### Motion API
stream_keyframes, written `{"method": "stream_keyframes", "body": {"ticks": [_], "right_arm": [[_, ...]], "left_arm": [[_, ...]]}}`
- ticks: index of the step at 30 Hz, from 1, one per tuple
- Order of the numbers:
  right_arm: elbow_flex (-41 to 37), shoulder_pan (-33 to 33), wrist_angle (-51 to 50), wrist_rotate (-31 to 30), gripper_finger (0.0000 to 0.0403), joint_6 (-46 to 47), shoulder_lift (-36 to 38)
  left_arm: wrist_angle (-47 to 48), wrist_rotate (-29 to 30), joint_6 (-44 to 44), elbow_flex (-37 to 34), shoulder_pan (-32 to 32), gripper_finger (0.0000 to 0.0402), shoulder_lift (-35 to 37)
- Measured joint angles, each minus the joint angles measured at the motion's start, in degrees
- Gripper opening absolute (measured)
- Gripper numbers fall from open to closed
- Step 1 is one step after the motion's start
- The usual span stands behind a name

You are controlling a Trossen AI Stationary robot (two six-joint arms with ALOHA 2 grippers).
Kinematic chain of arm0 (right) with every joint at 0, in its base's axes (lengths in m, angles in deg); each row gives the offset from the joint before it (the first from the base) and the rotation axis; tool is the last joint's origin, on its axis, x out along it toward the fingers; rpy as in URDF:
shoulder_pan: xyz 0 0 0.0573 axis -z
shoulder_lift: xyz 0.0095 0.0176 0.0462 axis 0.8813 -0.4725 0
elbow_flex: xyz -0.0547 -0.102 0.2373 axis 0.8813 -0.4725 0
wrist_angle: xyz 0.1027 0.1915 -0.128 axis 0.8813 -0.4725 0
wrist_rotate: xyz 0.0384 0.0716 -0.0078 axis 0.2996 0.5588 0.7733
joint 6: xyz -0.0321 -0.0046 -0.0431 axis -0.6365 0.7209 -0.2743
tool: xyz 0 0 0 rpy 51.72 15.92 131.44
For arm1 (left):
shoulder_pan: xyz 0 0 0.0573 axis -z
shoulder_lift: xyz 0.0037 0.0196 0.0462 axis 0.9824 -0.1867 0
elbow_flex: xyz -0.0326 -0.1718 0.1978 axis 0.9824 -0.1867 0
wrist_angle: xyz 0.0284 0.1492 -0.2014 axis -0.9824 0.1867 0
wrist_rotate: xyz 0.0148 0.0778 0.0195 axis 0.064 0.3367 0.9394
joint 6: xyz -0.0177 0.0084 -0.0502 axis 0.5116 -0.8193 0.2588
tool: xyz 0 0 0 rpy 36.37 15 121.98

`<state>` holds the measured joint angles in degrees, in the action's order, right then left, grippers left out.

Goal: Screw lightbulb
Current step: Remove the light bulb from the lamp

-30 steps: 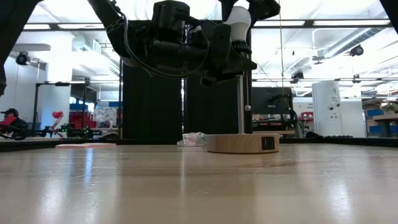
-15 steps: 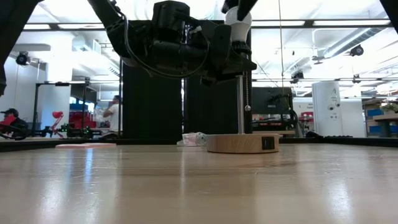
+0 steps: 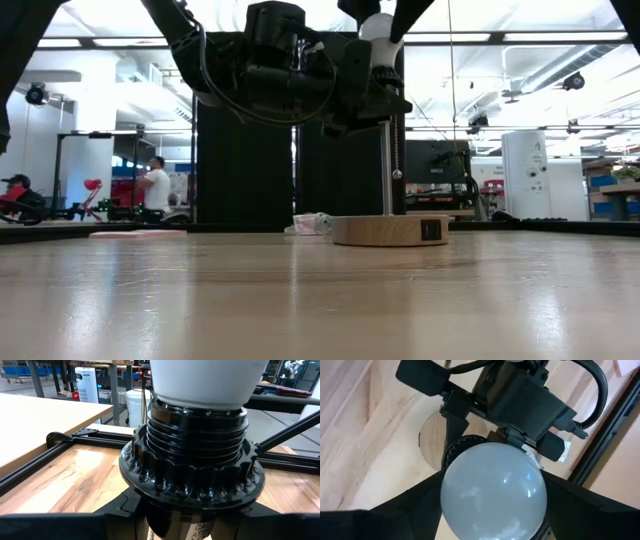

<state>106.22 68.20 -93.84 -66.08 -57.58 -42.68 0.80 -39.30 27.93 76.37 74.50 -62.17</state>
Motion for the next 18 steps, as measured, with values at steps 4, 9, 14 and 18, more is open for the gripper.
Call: {"method": "stream_keyframes", "body": {"ticks": [4, 9, 14, 18], "right_arm": [[0.0, 0.1, 0.6, 0.0, 0.0318, 2.7, 0.0], [0.0, 0.1, 0.6, -0.1, 0.0340, 4.1, 0.0], [0.0, 0.2, 0.6, 0.0, 0.0343, 5.5, 0.0], [0.0, 0.2, 0.6, 0.1, 0.0344, 5.6, 0.0]], "left_arm": [[0.1, 0.4, -0.6, 0.0, 0.1, 0.0137, 0.0], [0.0, 0.5, -1.3, 0.0, 0.1, 0.0137, 0.0], [0.0, 0.6, -1.4, 0.0, 0.1, 0.0137, 0.0], [0.0, 0.6, -1.5, 0.0, 0.1, 0.0137, 0.0]]}}
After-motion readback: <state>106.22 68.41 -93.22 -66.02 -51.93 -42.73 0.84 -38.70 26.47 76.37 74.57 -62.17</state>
